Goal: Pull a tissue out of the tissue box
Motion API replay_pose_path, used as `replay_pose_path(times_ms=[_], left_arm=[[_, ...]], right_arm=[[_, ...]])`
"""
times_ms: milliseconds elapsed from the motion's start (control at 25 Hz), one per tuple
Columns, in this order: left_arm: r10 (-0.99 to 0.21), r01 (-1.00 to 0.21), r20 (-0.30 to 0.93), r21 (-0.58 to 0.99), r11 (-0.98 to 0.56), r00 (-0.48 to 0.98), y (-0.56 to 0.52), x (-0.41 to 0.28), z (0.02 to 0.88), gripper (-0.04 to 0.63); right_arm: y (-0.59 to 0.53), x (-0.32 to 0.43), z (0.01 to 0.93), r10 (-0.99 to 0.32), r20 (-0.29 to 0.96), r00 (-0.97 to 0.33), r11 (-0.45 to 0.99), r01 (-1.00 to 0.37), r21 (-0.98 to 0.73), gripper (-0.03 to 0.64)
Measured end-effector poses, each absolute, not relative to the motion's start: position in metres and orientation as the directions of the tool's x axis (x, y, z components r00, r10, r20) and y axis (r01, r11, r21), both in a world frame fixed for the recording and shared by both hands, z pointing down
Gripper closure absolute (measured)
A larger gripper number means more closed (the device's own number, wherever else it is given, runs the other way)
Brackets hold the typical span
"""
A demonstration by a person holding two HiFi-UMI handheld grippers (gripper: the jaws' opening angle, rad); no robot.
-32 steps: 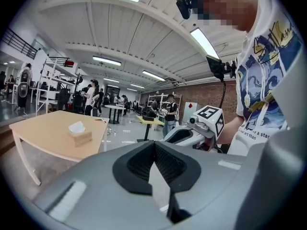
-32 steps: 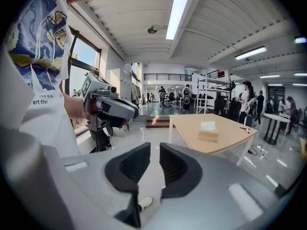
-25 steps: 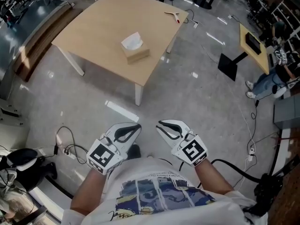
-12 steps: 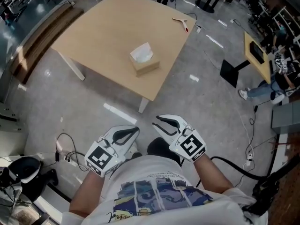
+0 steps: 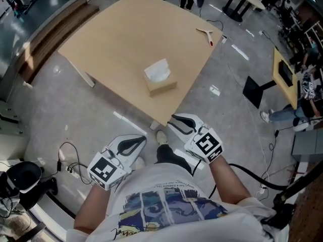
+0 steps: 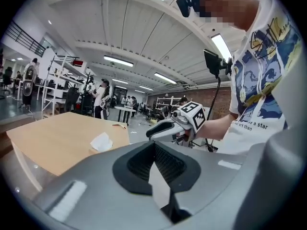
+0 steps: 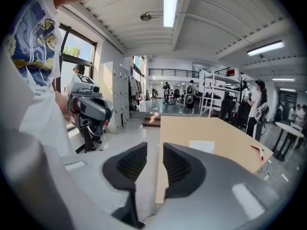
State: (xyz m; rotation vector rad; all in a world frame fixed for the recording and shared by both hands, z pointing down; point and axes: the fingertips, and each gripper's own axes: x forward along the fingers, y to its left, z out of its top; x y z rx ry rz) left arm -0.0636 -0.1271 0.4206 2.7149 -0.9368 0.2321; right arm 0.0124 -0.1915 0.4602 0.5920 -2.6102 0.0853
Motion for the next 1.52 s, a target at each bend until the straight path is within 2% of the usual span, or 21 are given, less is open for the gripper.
replay_pose_path(times_ms=[600,920,1040,1520], left_arm=[[-0.721,-0.76,0.24,0.177,-0.625,0.65,-0.253,-0.05,0.412,0.589],[-0.791,-0.837,0.272,0.175,-0.519,0.547,-0.282,-0.053,0.415,0.589],[-0.803,-0.851,0.28,0.173,-0.496,0.525,-0.292,-0.053,0.417,0.589],[-0.834,-0.895,0.328,0.183,-0.406,0.445,-0.308,-0.065,0.426,0.589]], right_arm=[[-0.385,0.032,0.516,-0.249,0.542,-0.803,0.956,-0.292,0.008,0.503],[-0.441,0.023,0.558,-0.152,0.592,-0.792,0.977,-0.211,-0.032,0.48],[-0.464,0.023,0.572,-0.144,0.606,-0.782,0.977,-0.209,-0.038,0.454],[-0.515,-0.009,0.616,-0.041,0.603,-0.797,0.963,-0.192,-0.187,0.434]])
